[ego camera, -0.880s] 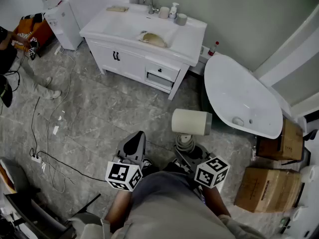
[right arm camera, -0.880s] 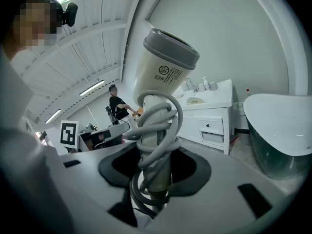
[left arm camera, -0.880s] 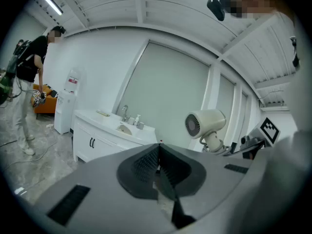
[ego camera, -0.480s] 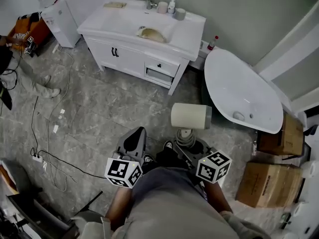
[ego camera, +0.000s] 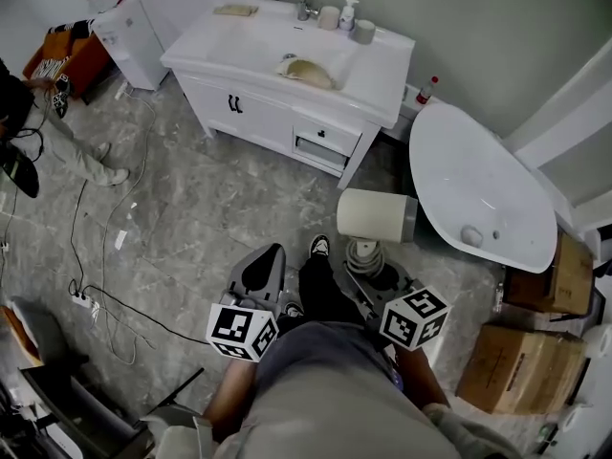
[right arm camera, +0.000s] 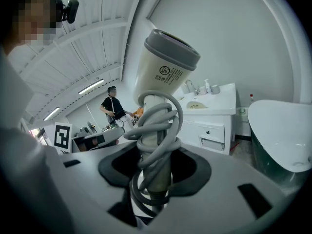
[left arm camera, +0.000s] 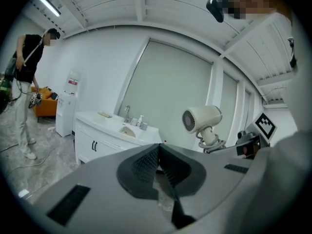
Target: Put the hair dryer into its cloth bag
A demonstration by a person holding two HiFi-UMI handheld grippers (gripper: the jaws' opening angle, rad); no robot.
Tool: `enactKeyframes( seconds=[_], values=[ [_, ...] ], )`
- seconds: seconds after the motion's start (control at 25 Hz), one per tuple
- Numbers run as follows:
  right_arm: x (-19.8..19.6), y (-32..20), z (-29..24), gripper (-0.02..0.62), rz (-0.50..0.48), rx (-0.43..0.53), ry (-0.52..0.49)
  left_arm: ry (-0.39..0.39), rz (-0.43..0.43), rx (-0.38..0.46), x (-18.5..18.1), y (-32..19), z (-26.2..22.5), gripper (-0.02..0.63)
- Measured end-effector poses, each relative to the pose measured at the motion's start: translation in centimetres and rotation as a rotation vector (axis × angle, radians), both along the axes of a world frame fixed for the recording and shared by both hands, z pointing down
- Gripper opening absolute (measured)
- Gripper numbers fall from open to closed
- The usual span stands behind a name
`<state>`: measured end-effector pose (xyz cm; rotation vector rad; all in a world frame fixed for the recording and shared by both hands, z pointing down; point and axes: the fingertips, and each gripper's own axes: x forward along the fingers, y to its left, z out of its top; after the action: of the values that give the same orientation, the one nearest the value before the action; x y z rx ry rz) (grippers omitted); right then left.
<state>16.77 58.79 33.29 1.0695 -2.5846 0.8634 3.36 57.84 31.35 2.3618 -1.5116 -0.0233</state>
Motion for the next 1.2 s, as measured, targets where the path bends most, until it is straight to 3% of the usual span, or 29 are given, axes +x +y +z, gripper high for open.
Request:
enactKeyframes(
  seconds=[1.2],
  values=[
    [0.8,-30.8,1.5,0.173,-0.103,-0.047,-0.013,-0.066,-0.036,-0.031,1.5,-30.1,-0.4,0.008]
  ],
)
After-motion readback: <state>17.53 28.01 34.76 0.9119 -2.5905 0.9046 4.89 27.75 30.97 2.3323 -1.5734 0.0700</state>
